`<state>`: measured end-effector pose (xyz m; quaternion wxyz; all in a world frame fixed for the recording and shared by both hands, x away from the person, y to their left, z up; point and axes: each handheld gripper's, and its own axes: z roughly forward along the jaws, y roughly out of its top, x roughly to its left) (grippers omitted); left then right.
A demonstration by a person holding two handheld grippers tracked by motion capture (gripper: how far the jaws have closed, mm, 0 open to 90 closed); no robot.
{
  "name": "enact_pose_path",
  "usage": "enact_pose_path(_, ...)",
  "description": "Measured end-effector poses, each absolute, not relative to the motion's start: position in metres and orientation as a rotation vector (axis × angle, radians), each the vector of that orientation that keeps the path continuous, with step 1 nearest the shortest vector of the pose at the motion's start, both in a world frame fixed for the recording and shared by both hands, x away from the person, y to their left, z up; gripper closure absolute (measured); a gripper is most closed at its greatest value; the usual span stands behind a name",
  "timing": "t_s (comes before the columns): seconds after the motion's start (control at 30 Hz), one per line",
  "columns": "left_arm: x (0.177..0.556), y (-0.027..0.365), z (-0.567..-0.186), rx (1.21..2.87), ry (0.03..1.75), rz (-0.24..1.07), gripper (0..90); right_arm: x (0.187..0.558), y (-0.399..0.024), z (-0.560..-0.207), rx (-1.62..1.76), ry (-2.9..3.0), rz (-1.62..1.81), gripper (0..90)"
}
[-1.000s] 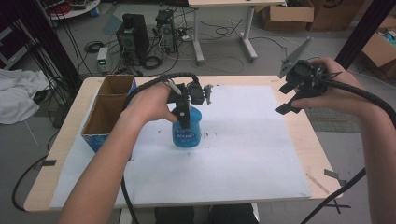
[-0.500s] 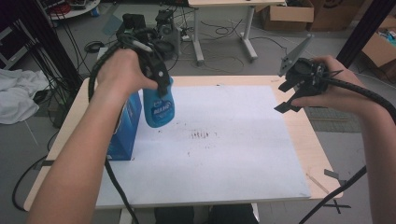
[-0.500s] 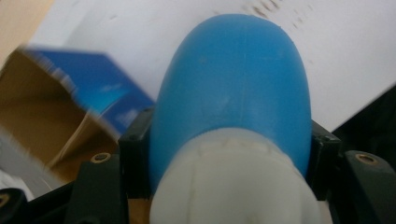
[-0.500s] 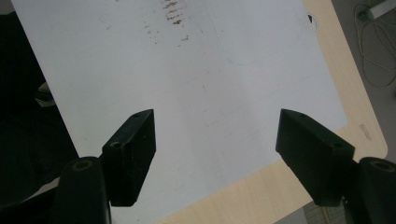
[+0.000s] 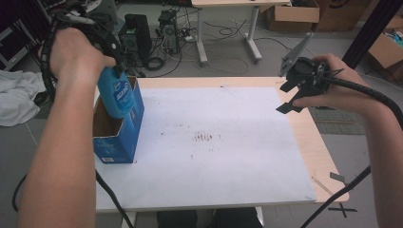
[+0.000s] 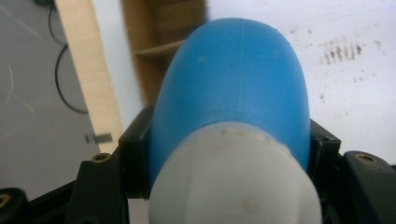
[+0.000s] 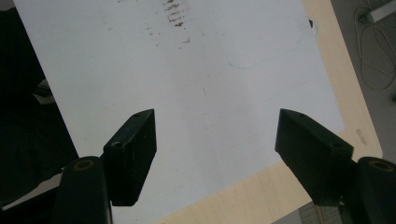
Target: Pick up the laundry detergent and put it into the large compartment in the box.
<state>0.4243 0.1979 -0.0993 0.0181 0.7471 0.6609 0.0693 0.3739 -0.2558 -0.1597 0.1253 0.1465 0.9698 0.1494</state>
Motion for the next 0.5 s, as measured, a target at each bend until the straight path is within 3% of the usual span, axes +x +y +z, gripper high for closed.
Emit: enact_pose_path(0.5, 0.416, 0.245, -0.108, 2.149, 2.207, 0.204, 37.4, 0.376, -0.261, -0.16, 0.435, 2.827, 0.436, 29.1)
